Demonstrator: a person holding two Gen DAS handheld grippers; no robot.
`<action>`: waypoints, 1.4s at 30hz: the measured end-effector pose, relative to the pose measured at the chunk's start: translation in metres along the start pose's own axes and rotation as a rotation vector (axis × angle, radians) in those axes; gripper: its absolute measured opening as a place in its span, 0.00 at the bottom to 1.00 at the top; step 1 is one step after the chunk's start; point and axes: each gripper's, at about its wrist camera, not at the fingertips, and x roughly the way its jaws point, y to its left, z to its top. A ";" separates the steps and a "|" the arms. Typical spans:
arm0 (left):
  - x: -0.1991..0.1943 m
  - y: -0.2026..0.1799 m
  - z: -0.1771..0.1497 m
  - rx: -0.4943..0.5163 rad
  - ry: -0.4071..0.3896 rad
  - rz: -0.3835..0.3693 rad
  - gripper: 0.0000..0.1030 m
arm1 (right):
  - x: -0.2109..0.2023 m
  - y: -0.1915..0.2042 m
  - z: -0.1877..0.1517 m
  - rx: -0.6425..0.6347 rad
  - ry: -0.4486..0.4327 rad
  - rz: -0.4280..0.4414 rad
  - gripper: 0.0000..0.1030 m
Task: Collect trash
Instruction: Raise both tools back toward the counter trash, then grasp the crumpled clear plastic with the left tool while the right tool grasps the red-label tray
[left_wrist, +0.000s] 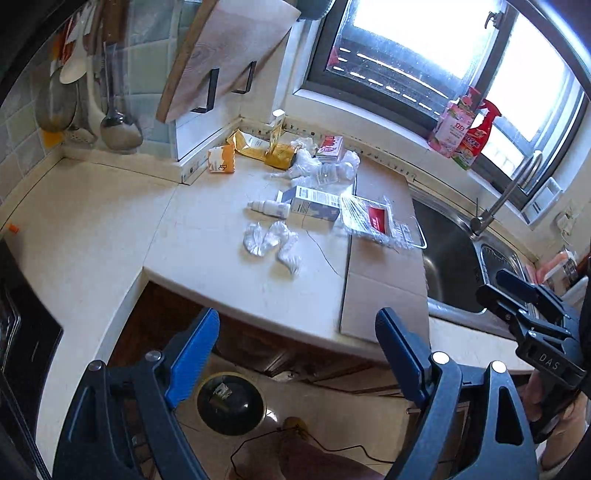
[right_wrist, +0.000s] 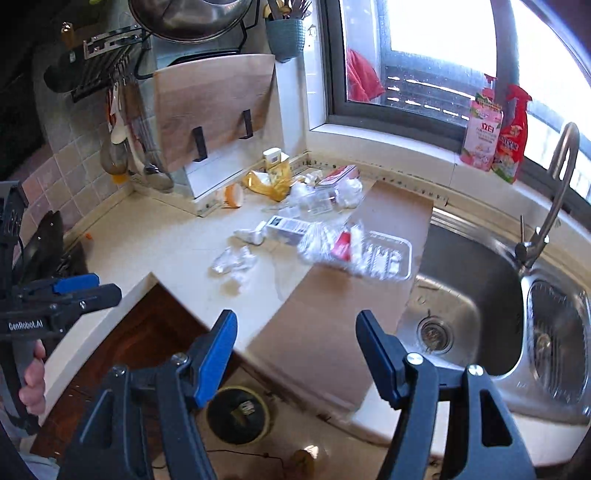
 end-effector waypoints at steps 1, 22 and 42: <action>0.011 -0.002 0.007 -0.005 0.010 0.008 0.83 | 0.007 -0.007 0.006 -0.018 0.006 -0.005 0.65; 0.197 0.023 0.060 -0.179 0.186 0.122 0.83 | 0.186 -0.050 0.035 -0.272 0.228 -0.002 0.58; 0.235 0.011 0.064 -0.138 0.242 0.138 0.31 | 0.224 -0.046 0.034 -0.347 0.287 0.081 0.17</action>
